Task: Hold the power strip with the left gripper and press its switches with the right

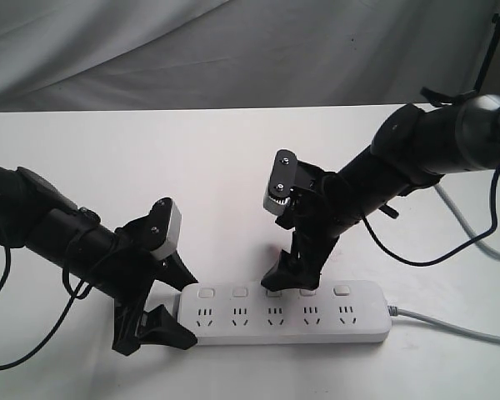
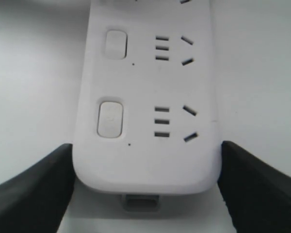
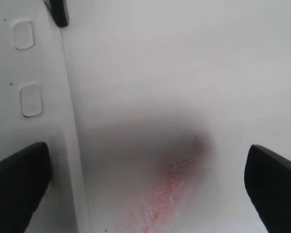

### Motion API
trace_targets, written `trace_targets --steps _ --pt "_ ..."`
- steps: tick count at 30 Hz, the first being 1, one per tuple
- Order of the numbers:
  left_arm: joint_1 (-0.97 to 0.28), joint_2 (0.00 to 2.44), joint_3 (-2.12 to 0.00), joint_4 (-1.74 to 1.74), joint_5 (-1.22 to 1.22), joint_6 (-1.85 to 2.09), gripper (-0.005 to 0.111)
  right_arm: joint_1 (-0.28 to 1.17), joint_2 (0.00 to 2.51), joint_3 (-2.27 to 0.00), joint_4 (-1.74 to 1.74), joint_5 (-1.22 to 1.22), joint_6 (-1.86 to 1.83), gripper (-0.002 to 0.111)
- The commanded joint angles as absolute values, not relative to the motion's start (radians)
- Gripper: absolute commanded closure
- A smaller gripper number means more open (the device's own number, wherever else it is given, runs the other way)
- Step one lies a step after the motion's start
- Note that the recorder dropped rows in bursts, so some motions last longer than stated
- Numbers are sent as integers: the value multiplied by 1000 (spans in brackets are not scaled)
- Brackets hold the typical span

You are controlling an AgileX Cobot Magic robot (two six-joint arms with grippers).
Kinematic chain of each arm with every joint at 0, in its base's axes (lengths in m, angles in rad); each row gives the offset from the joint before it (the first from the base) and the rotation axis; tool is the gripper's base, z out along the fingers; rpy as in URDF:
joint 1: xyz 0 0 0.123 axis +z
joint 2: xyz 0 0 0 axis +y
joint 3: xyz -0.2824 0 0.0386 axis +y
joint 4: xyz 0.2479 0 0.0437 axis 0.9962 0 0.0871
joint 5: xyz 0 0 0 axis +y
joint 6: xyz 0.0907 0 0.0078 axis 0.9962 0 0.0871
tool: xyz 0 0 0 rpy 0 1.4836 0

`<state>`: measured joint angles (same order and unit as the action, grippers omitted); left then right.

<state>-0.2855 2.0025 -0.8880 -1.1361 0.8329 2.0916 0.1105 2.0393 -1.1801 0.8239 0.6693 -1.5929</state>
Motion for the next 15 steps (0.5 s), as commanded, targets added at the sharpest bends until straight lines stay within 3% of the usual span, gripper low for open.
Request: trace_targets --steps 1,15 --pt "-290 2002 -890 -1143 830 2094 51 110 2052 -1173 801 659 -1615 5" --pt "-290 2002 -890 -1143 830 2094 51 110 1901 -1177 820 672 -1595 5"
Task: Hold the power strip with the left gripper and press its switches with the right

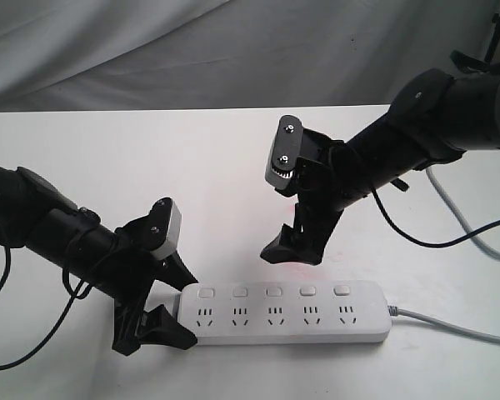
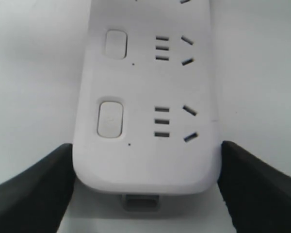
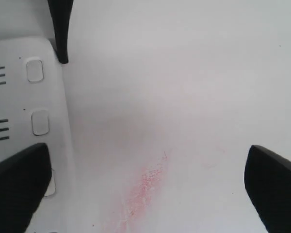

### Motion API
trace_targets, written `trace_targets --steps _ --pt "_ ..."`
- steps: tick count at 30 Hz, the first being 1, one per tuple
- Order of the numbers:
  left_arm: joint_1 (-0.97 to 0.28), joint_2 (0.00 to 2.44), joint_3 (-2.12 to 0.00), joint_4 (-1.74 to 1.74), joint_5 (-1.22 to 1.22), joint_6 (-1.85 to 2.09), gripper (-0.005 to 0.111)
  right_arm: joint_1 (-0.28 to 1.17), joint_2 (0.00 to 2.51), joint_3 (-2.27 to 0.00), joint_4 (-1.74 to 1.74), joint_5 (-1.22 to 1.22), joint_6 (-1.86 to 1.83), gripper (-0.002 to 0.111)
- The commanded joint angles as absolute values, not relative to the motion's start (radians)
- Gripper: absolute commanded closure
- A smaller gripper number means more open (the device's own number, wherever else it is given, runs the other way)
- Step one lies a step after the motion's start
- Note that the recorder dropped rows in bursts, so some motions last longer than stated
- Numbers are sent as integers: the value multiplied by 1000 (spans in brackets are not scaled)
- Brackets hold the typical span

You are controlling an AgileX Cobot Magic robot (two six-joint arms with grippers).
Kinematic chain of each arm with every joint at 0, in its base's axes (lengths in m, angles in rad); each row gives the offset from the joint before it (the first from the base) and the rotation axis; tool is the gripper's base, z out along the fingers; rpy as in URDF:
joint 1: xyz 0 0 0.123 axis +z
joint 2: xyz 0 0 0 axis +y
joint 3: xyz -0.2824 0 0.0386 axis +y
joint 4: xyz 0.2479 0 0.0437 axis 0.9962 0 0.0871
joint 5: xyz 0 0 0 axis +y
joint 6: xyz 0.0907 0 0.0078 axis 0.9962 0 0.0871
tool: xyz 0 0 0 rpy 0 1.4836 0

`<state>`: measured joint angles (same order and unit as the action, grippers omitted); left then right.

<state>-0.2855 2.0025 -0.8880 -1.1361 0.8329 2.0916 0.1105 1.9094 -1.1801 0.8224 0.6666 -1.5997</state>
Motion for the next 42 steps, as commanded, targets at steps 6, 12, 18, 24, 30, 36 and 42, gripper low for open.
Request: trace_targets --steps 6,12,18,24,30,36,42 --pt "-290 2002 -890 -1143 830 2094 51 110 1901 -1177 820 672 -1595 5" --pt "-290 2002 -890 -1143 830 2094 51 110 1901 -1177 810 674 -1588 5" --pt "-290 2002 -890 -1143 830 2094 51 101 1901 -1177 752 678 -1554 5" --pt "-290 2002 -890 -1143 830 2094 51 81 1901 -1177 722 709 -1533 5" --pt "-290 2002 -890 -1143 830 2094 51 57 1901 -1177 721 734 -1533 5" --pt "-290 2002 -890 -1143 830 2094 51 32 1880 -1174 722 745 -1533 5" --pt "-290 2002 -890 -1143 830 2094 51 20 1842 -1129 731 706 -1552 5"
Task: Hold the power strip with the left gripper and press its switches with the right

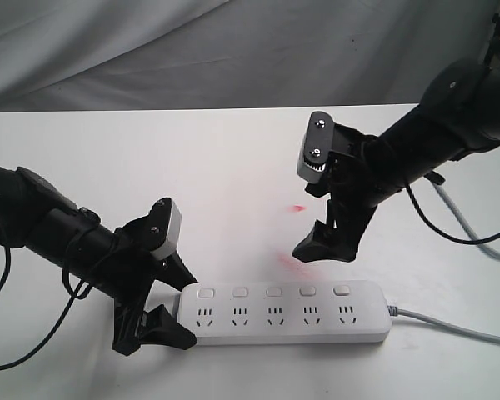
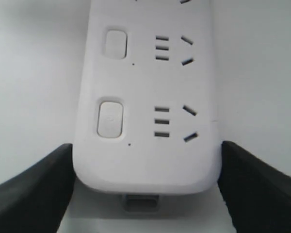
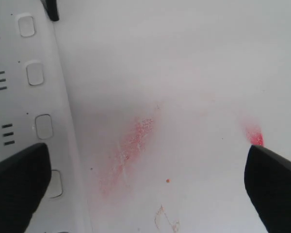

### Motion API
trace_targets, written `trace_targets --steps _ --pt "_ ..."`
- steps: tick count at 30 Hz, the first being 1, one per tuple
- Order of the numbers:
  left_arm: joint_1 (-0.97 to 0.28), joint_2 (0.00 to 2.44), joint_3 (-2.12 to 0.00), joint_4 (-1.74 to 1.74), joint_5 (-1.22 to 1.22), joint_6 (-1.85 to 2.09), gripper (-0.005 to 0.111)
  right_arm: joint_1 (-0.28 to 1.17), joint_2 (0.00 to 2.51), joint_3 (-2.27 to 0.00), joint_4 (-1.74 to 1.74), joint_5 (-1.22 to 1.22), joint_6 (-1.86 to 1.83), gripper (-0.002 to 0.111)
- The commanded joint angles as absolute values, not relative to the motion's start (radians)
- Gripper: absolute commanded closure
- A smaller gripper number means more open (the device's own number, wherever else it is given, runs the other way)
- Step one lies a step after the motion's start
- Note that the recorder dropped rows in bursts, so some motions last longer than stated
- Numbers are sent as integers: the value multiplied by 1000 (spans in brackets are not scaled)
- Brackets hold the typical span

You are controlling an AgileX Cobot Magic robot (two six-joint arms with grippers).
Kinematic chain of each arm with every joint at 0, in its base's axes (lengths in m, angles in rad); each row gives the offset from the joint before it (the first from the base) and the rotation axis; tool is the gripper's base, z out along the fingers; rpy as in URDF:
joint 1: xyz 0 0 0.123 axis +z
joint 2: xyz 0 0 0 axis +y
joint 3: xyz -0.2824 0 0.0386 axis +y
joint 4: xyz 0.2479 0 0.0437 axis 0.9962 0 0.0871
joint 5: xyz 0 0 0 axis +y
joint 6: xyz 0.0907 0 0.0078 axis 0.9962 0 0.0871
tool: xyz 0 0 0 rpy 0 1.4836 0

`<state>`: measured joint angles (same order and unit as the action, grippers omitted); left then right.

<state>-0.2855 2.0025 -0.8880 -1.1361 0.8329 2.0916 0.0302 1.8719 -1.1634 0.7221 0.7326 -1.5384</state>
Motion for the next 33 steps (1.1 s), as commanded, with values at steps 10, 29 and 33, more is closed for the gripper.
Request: trace_targets --steps 10,29,33 --pt "-290 2002 -890 -1143 830 2094 51 20 1842 -1118 768 691 -1580 5" --pt "-290 2002 -890 -1143 830 2094 51 20 1885 -1114 772 695 -1580 5" --pt "-290 2002 -890 -1143 830 2094 51 20 1893 -1114 772 692 -1587 5"
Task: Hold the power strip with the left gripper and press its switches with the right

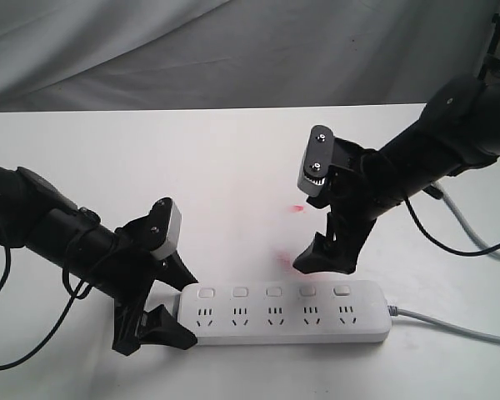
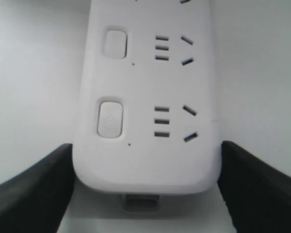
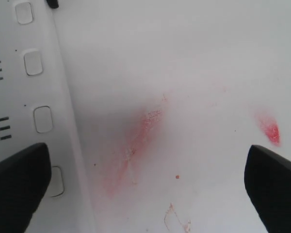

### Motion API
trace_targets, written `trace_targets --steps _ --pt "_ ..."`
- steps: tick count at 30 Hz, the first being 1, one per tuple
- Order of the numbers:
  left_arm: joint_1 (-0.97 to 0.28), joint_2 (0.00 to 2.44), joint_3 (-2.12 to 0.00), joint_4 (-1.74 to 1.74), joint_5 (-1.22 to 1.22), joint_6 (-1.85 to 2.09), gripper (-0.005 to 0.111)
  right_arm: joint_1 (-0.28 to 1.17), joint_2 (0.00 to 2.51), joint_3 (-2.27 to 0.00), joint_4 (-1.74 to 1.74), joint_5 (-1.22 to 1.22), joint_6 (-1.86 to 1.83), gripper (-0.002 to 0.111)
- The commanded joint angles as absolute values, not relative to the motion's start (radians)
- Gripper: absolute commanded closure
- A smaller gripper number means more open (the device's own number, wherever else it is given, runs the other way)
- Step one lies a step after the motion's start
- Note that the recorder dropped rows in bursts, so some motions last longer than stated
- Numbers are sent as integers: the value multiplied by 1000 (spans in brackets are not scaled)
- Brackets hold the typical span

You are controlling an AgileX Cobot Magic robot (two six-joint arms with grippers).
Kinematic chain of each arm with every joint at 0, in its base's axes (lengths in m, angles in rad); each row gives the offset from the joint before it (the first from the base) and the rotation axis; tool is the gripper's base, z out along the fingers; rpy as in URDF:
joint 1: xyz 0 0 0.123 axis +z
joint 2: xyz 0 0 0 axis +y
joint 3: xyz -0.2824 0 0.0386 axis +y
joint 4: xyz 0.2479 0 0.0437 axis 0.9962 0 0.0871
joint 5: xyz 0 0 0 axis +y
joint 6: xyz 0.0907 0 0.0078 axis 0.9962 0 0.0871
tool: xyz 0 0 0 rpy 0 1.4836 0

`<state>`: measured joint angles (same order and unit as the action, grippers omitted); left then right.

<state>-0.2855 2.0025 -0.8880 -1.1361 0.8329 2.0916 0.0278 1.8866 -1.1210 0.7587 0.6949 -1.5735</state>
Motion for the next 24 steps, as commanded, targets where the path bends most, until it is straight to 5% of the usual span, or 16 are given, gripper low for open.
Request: trace_targets --steps 1,24 --pt "-290 2002 -890 -1143 830 2094 51 20 1893 -1114 772 690 -1587 5" --pt "-290 2002 -890 -1143 830 2094 51 22 1969 -1114 773 696 -1587 5"
